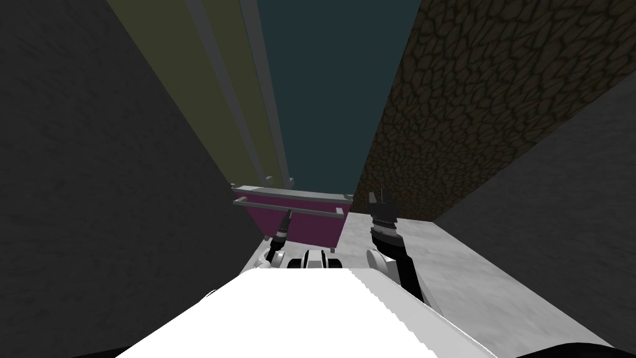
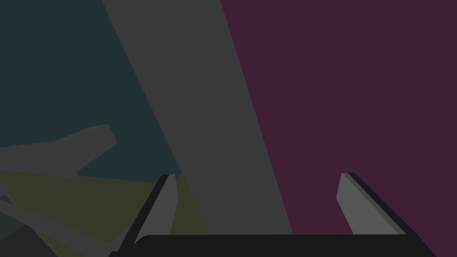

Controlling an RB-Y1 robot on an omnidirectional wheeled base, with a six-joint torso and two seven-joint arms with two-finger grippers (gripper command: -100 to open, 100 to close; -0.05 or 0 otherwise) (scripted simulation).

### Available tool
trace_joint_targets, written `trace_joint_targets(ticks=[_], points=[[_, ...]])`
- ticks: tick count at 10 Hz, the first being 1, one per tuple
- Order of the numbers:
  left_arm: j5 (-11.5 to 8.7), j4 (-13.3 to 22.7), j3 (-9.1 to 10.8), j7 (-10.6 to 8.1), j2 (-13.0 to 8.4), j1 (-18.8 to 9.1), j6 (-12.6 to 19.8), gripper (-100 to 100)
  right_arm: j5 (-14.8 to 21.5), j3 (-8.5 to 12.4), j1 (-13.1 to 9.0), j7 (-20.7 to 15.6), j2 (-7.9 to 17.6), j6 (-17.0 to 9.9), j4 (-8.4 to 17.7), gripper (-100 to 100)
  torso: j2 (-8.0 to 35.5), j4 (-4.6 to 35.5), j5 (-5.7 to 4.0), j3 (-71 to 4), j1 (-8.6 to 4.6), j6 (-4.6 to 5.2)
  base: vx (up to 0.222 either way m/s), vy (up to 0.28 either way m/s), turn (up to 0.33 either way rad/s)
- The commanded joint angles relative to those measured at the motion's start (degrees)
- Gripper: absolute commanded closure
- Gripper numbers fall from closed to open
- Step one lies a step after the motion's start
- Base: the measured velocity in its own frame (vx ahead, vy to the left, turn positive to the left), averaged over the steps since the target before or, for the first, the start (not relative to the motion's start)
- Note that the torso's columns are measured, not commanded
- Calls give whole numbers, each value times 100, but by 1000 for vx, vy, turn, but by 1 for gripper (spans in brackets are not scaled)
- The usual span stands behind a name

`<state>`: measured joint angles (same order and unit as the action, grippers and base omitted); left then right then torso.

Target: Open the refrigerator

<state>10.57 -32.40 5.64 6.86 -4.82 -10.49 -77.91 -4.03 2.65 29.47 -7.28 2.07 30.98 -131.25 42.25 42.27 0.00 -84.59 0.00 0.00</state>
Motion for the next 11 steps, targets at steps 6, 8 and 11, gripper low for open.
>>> trace_joint_targets(ticks=[6, 8, 11], points=[[-25, -234, -202, 11, 37, 226, -65, 100, 0, 0, 0, 0, 0, 0, 0, 0, -33, -24, 9, -18, 11, -1, 3, 9, 15], [-85, -369, -389, 5, 27, 246, 79, 100, 0, 0, 0, 0, 0, 0, 0, 0, 11, -13, 8, 9, 15, -12, -87, 11, 135], [-175, -572, -670, -4, 13, 275, 296, 100, 0, 0, -1, 0, 0, 0, 0, 0, -4, -5, 2, -3, 17, -17, -80, 14, 112]])
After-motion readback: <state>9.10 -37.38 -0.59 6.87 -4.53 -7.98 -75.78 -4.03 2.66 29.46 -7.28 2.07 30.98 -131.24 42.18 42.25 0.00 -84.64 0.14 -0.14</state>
